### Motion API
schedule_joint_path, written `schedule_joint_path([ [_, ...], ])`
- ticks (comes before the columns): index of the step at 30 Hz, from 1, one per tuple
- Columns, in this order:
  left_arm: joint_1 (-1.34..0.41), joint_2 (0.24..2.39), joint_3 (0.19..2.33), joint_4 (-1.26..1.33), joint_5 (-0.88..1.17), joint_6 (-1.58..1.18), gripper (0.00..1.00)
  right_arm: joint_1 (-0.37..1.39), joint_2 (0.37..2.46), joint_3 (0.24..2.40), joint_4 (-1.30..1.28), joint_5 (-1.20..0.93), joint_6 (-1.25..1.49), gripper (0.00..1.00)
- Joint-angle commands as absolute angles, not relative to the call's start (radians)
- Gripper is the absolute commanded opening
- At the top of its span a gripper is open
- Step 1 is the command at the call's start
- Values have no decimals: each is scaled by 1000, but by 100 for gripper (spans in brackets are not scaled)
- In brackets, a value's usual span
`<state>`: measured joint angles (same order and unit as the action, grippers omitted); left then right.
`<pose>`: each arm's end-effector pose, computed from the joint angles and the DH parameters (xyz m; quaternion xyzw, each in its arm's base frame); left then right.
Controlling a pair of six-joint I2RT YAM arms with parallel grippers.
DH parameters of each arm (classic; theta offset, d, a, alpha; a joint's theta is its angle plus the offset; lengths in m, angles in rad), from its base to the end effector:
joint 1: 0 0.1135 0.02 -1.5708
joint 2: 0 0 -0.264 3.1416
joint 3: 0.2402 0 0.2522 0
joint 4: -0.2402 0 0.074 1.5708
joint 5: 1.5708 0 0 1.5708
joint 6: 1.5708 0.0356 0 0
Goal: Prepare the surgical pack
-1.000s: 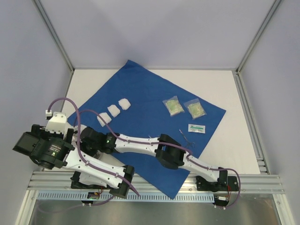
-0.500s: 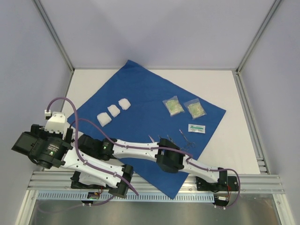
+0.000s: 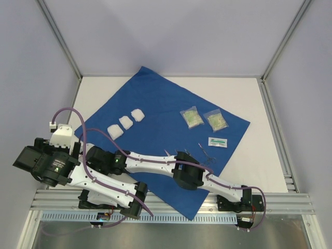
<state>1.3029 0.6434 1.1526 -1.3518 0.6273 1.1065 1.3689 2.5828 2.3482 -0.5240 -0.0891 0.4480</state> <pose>0.0365 0.0541 0.3669 0.0222 0.8953 0.2131 0.3905 0.1123 0.5644 0.1796 -0.4236 0.8144 0.3363 0.2104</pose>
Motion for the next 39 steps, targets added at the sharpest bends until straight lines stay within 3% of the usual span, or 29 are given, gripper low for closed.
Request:
schedule_joint_path([
  [1, 1310, 643, 1154, -1670, 663, 1144, 99, 1362, 2586, 2367, -512, -123, 471, 18],
  [7, 1310, 634, 1158, -1674, 653, 1154, 99, 1359, 2585, 2359, -509, -149, 463, 25],
  [14, 1308, 620, 1157, -1680, 640, 1169, 100, 1359, 2577, 2359, -515, -181, 459, 26],
  [19, 1309, 612, 1157, -1681, 621, 1173, 100, 1338, 2456, 2298, -514, -152, 437, 27],
  [30, 1310, 620, 1203, -1681, 649, 1132, 100, 1175, 2041, 1840, -555, -14, 381, 34],
  [39, 1310, 623, 1065, -1663, 594, 1164, 100, 1049, 1605, 1241, -581, 110, 376, 40],
])
